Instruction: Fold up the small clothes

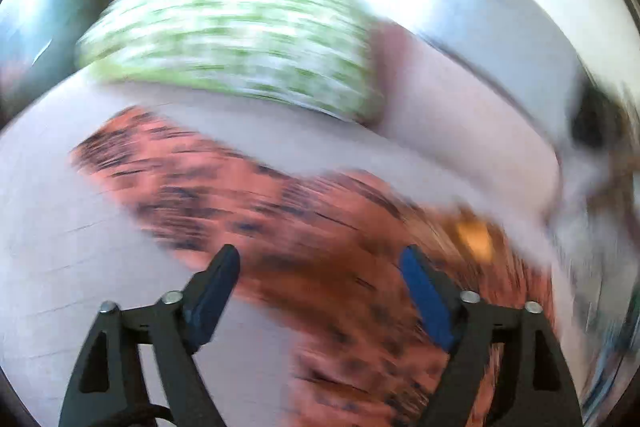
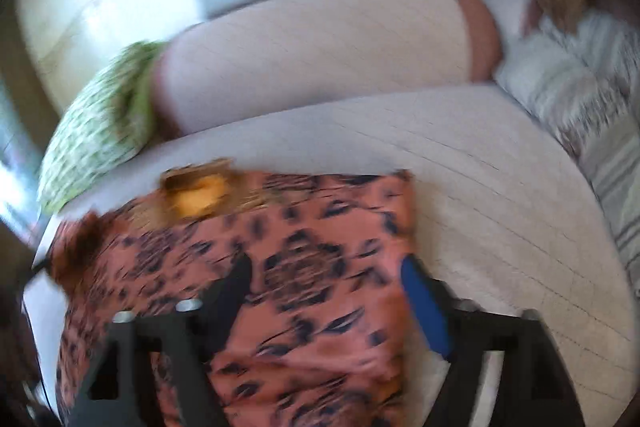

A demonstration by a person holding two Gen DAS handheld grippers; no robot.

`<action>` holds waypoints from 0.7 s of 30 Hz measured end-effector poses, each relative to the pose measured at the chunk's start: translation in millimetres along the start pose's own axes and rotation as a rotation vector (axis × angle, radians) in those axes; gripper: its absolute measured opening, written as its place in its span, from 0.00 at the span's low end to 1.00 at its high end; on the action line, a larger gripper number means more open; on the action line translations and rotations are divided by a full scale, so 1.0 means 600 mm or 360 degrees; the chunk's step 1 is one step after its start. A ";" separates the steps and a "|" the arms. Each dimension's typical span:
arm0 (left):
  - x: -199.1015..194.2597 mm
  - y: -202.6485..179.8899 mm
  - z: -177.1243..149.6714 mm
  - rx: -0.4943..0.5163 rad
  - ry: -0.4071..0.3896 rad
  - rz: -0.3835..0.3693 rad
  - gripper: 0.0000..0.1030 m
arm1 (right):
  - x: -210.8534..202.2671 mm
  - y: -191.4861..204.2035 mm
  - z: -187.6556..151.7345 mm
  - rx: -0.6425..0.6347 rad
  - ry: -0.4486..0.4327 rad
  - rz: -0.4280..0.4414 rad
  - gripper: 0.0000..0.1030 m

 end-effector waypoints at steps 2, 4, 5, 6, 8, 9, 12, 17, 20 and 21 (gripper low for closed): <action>0.024 0.091 0.022 -0.0248 0.0026 0.0131 0.83 | -0.009 0.038 -0.026 -0.0042 0.0063 0.0101 0.78; 0.056 0.165 0.035 -0.0431 0.0072 0.0217 0.82 | -0.026 0.040 -0.048 -0.0018 0.0110 0.0155 0.78; 0.071 0.196 0.041 -0.0476 0.0076 0.0282 0.82 | -0.032 0.039 -0.067 -0.0020 0.0130 0.0175 0.78; 0.081 0.212 0.043 -0.0489 0.0076 0.0316 0.82 | -0.028 0.048 -0.081 -0.0040 0.0150 0.0176 0.78; 0.109 0.230 0.054 -0.0470 0.0090 0.0333 0.82 | -0.018 0.052 -0.106 -0.0061 0.0200 0.0163 0.78; 0.117 0.233 0.060 -0.0451 0.0075 0.0346 0.82 | -0.011 0.054 -0.120 -0.0042 0.0240 0.0176 0.78; 0.146 0.236 0.073 -0.0393 0.0083 0.0412 0.79 | 0.011 0.035 -0.144 -0.0007 0.0319 0.0114 0.78; 0.177 0.263 0.089 -0.0462 0.0149 0.0519 0.04 | 0.012 0.019 -0.153 0.0050 0.0330 0.0129 0.78; 0.150 0.243 0.111 -0.0393 0.0070 0.0478 0.04 | 0.013 0.023 -0.158 0.0018 0.0330 0.0122 0.78; 0.129 0.215 0.124 -0.0278 -0.0004 0.0441 0.04 | 0.013 0.022 -0.157 0.0032 0.0327 0.0125 0.78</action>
Point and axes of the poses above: each gripper's, at about its wrist camera, not at the fingertips, and x roughly the way its jaws point, y to its left, z to its top, the point moved 1 cm from there along x, roughly the way its jaws point, and after that the axes turned 13 degrees about -y, right-handed, at the moved point
